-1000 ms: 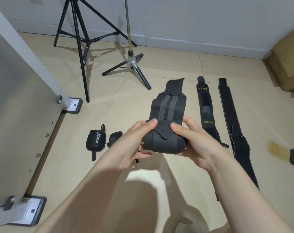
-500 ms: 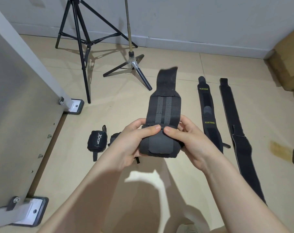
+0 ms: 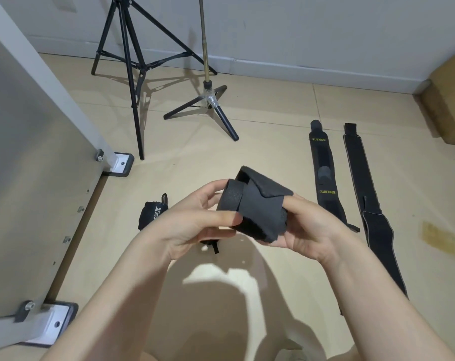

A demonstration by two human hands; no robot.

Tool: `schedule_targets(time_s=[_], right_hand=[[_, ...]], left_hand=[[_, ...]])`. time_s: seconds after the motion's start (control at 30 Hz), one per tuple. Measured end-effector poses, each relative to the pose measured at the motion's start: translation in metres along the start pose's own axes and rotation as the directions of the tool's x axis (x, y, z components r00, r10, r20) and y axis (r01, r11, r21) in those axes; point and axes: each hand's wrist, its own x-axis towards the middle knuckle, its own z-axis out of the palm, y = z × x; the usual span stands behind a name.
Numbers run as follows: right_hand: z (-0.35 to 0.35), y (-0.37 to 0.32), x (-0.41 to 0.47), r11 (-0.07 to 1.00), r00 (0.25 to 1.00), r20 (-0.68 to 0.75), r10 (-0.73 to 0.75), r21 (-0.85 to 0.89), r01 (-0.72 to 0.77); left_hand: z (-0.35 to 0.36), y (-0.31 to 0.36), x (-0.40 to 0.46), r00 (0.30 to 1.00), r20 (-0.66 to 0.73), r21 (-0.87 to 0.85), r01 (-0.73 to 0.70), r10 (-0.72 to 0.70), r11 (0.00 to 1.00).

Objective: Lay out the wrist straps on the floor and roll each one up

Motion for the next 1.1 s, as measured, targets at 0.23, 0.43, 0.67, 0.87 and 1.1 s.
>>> schedule_targets(time_s=[0.23, 0.43, 0.67, 0.87, 1.1], right_hand=[[0.004, 0.008, 0.005, 0.972, 0.973, -0.161, -0.165, -0.195, 0.132], [-0.004, -0.009, 0.002, 0.772, 0.718, -0.299, -0.629, -0.350, 0.531], [-0.015, -0.008, -0.006, 0.630, 0.795, -0.123, -0.594, -0.685, 0.365], [-0.014, 0.006, 0.007, 0.231, 0.919, 0.055, -0.390, -0.961, 0.155], [-0.017, -0.004, 0.011, 0.352, 0.637, -0.069, -0.768, -0.876, 0.331]], left_hand=[[0.003, 0.000, 0.002, 0.994, -0.104, 0.104, -0.015, 0.025, 0.994], [0.009, -0.014, 0.012, 0.960, -0.281, 0.268, 0.060, 0.018, 0.962], [-0.010, -0.013, 0.015, 0.925, -0.380, 0.292, 0.144, -0.024, 0.945], [-0.005, -0.008, 0.012, 0.950, -0.312, 0.250, 0.080, 0.002, 0.965], [0.003, -0.013, 0.013, 0.941, -0.331, 0.483, 0.105, 0.070, 0.869]])
